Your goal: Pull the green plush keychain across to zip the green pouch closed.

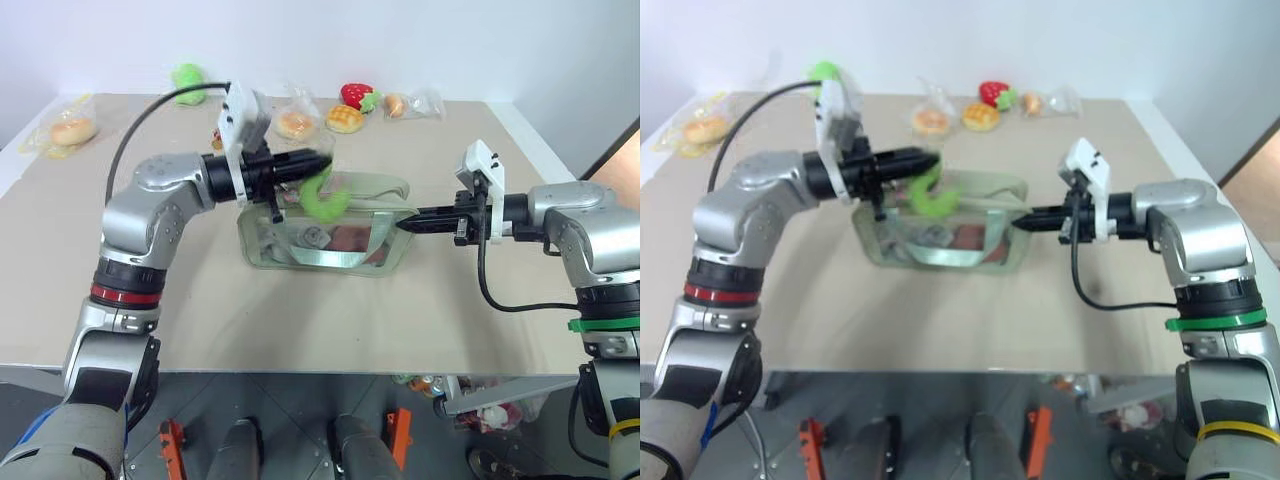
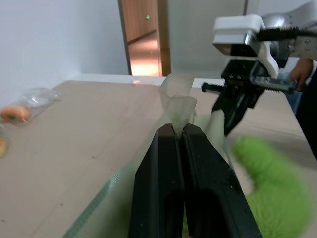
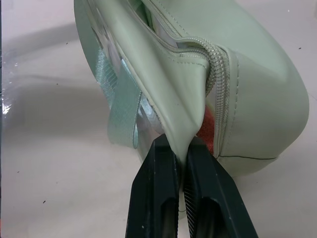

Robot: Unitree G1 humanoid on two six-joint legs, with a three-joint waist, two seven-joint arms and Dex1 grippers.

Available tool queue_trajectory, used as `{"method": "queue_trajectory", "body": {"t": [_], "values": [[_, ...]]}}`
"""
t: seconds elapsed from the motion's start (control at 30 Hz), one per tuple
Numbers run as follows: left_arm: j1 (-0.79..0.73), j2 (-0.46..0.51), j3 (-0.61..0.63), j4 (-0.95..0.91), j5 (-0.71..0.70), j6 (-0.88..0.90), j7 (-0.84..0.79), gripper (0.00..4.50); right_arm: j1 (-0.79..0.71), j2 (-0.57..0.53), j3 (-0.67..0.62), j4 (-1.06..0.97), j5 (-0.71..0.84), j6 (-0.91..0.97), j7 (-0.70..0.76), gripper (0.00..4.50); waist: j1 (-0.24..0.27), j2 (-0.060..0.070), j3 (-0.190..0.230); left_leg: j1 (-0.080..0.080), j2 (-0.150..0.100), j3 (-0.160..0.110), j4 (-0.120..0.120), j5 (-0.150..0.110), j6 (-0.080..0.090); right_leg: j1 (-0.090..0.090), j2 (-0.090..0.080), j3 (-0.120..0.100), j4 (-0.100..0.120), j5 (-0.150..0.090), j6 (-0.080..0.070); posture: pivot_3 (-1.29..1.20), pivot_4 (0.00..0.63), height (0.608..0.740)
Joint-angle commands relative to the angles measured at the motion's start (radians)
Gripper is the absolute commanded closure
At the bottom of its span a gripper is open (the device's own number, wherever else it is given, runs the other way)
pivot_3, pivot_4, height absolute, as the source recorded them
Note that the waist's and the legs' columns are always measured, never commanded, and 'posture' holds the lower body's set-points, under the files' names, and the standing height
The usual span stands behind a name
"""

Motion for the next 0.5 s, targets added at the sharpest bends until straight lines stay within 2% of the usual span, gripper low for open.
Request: {"method": "queue_trajectory", "body": {"t": [0.03, 0.13, 0.23, 0.5], "values": [[-0.06, 0.009, 0.062, 0.018, -0.022, 0.016, 0.016, 3.39, 0.0, -0.016, -0.039, -0.04, 0.022, 0.005, -0.006, 4.5, 0.0, 0.0, 0.0, 0.0, 0.0, 0.0, 0.0, 0.0, 0.0, 0.0, 0.0, 0.0, 0.0, 0.0, 0.0, 0.0, 0.15, 0.74], [-0.081, 0.008, 0.089, 0.05, -0.016, -0.005, 0.033, 2.22, -0.002, -0.012, -0.036, -0.037, 0.022, 0.003, -0.009, 4.5, 0.0, 0.0, 0.0, 0.0, 0.0, 0.0, 0.0, 0.0, 0.0, 0.0, 0.0, 0.0, 0.0, 0.0, 0.0, 0.0, 0.15, 0.74], [-0.093, 0.008, 0.123, 0.051, -0.036, 0.004, 0.042, 1.31, -0.007, -0.008, -0.033, -0.034, 0.023, 0.001, -0.008, 4.5, 0.0, 0.0, 0.0, 0.0, 0.0, 0.0, 0.0, 0.0, 0.0, 0.0, 0.0, 0.0, 0.0, 0.0, 0.0, 0.0, 0.15, 0.74], [-0.069, 0.052, 0.223, -0.006, -0.148, 0.116, 0.05, 1.31, -0.019, 0.0, -0.025, -0.023, 0.025, -0.004, -0.005, 4.5, -0.001, 0.0, 0.0, 0.0, 0.0, 0.0, 0.0, 0.0, 0.0, 0.0, 0.0, 0.0, 0.0, 0.0, 0.001, 0.0, 0.15, 0.74]]}}
